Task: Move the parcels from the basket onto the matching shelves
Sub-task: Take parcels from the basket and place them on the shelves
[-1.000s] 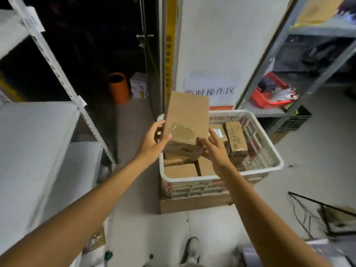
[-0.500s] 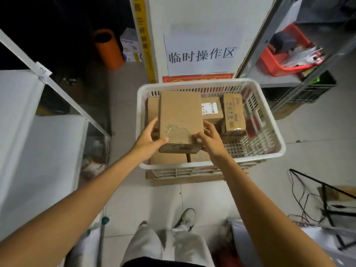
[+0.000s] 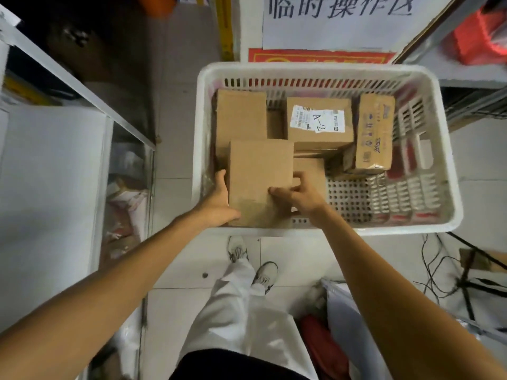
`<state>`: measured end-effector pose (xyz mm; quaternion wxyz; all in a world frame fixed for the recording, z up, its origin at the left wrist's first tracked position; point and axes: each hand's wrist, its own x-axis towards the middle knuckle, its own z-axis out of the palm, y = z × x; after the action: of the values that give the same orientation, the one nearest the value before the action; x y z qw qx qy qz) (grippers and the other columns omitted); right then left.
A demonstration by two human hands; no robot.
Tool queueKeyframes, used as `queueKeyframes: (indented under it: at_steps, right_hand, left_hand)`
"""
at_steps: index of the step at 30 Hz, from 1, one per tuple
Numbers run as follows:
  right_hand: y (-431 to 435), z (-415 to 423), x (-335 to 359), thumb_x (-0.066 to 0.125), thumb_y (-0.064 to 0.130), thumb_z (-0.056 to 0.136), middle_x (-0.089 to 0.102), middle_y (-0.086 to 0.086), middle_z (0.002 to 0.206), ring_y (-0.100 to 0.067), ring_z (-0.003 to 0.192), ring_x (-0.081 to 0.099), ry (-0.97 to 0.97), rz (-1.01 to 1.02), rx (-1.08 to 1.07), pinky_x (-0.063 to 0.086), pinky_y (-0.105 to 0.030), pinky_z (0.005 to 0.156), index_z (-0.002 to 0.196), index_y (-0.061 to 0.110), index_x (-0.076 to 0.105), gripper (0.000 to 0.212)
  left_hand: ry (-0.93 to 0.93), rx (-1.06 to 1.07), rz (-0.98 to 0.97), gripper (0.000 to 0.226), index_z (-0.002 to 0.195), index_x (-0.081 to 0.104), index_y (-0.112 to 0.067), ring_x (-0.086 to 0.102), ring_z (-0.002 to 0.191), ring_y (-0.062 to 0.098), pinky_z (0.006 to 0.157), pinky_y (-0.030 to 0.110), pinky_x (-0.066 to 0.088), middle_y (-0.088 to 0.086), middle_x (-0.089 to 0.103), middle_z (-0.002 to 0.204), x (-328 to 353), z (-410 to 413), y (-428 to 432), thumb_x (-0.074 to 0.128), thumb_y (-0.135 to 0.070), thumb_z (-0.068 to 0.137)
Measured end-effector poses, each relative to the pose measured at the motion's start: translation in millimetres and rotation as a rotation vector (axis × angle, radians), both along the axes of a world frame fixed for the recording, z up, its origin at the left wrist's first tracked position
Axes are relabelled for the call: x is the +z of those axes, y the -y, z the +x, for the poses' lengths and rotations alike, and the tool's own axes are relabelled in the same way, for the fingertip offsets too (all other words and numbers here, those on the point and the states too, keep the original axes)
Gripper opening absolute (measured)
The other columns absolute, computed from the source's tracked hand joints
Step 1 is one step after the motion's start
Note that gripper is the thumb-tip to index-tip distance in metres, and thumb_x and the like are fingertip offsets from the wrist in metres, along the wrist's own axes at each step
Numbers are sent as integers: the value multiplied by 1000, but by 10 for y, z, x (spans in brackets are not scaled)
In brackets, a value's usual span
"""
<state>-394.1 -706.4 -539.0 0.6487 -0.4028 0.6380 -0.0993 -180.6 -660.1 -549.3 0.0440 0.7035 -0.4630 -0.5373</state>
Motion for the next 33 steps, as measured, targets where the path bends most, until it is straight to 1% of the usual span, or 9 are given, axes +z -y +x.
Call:
queueKeyframes:
  at_steps: [2, 4, 7, 9, 12, 17, 21, 26, 33]
  right_hand:
    - [61, 35, -17, 74, 31, 82, 57, -7, 114, -26, 105, 58, -14, -3, 46, 54, -46, 86, 138, 25, 33, 69]
    - [101, 52, -7, 72, 39, 83, 56, -7, 117, -27, 104, 58, -34, 23, 57, 56, -42, 78, 135, 27, 36, 64]
    - [124, 45, 6, 73, 44, 81, 57, -7, 114, -28, 96, 64, -31, 76, 48, 59, -41, 67, 127, 24, 40, 60]
    - [110, 17, 8, 74, 46, 79, 60, -10, 113, -29, 93, 67, -17, 98, 28, 61, -41, 65, 123, 20, 43, 60]
    - [82, -52, 22, 73, 45, 80, 61, -11, 114, -29, 93, 67, -13, 97, -5, 60, -38, 62, 124, 18, 43, 60]
    - [37, -322, 69, 68, 46, 84, 59, -8, 112, -24, 89, 65, -85, 11, -64, 57, -31, 56, 122, 19, 44, 52]
    - [23, -602, 38, 65, 44, 87, 61, -10, 114, -25, 98, 62, -148, -49, -163, 54, -35, 65, 116, 22, 50, 39]
    - [38, -825, -125, 67, 33, 89, 60, -9, 123, -24, 107, 58, -242, -134, -140, 52, -39, 89, 128, 13, 50, 47]
    - [264, -1051, -445, 66, 24, 90, 50, -9, 140, -28, 126, 50, -319, -151, -84, 42, -44, 106, 146, 14, 32, 66]
  left_hand:
    - [8, 9, 11, 118, 146, -18, -33, 50, 119, 24, 90, 33, 48, 4, 34, 148, -35, 52, 21, 76, -33, 75]
    - [17, 23, 38, 110, 147, -18, -32, 48, 125, 27, 97, 37, 44, 4, 33, 151, -19, 107, 101, 67, -51, 80]
    - [-26, 11, 41, 98, 149, -6, -30, 47, 126, 24, 93, 34, 46, 2, 37, 150, 10, 188, 202, 58, -62, 81]
    - [-39, -1, 47, 97, 149, -4, -29, 48, 125, 22, 78, 27, 50, 0, 36, 150, 42, 210, 217, 59, -61, 82]
    - [-44, -7, 24, 91, 148, 3, -28, 47, 126, 23, 90, 35, 47, 1, 39, 148, 50, 155, 241, 59, -58, 83]
    - [-64, -43, 65, 100, 149, -13, -27, 53, 117, 27, 71, 36, 58, 5, 32, 152, 104, -178, 348, 58, -55, 85]
    - [-91, -84, 66, 100, 149, -14, -29, 52, 116, 26, 63, 33, 57, 5, 37, 148, 77, -550, 443, 64, -42, 86]
    - [-101, -151, 53, 100, 149, -16, -27, 49, 123, 28, 98, 46, 46, 6, 34, 151, -71, -959, 519, 63, -26, 89]
    - [-81, -112, -39, 98, 147, -20, -32, 46, 125, 24, 95, 27, 40, 3, 27, 154, -439, -1358, 572, 58, -11, 92]
